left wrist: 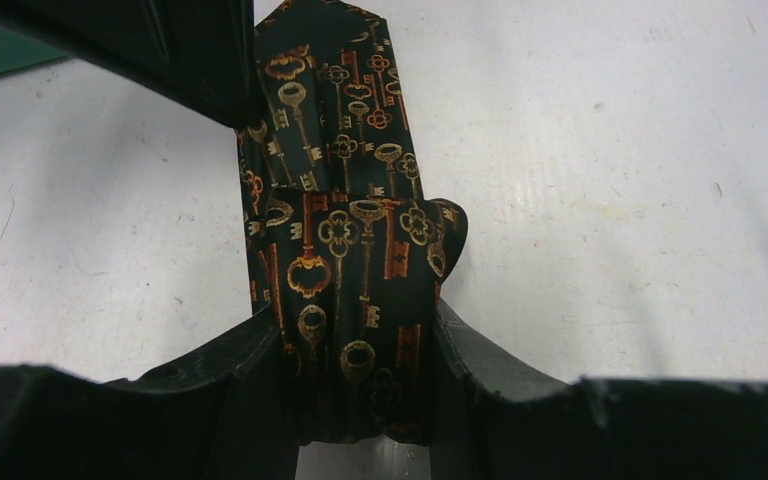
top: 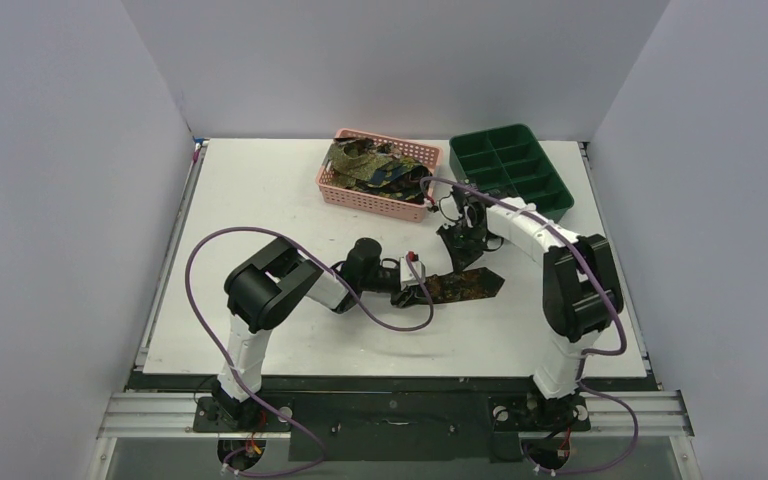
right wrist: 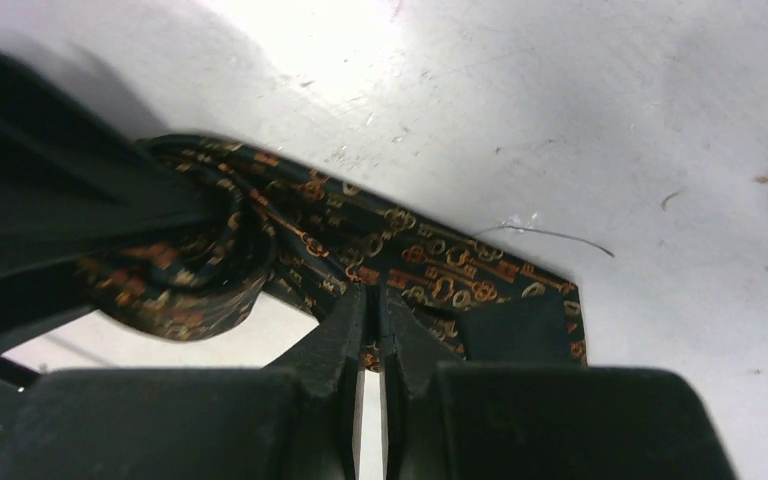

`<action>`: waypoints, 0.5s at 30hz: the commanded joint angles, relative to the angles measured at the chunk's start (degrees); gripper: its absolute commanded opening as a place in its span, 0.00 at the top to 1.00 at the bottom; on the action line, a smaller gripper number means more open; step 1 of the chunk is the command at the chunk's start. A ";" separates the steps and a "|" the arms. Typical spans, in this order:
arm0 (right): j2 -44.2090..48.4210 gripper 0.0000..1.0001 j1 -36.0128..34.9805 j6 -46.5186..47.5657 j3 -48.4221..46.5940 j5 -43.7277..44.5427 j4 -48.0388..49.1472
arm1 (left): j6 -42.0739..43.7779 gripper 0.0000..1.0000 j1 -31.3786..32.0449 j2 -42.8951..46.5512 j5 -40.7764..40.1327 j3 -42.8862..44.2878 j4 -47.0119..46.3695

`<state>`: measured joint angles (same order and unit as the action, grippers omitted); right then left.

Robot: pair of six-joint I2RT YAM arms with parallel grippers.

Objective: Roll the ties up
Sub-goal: Roll the tie at the center of the board.

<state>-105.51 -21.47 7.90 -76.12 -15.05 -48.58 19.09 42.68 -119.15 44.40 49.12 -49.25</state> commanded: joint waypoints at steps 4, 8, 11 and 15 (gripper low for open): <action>4.70 1.00 -0.23 2.29 4.93 2.81 -2.90 | -0.10 0.91 -0.84 -2.05 -0.87 -0.47 9.24; 0.03 1.00 -0.78 3.83 8.23 7.79 1.71 | -1.38 0.91 -0.88 -1.77 -0.95 -0.81 8.19; -2.54 1.00 -0.74 4.63 8.24 11.32 3.92 | -2.29 0.91 -0.90 -1.07 -0.65 -1.31 7.62; -3.30 1.00 -2.17 5.42 7.13 14.56 4.93 | -6.31 0.91 -1.25 0.49 -0.37 -2.06 4.10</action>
<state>-105.95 -22.90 10.15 -69.32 -10.66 -46.19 17.12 42.63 -119.15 44.62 49.41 -49.01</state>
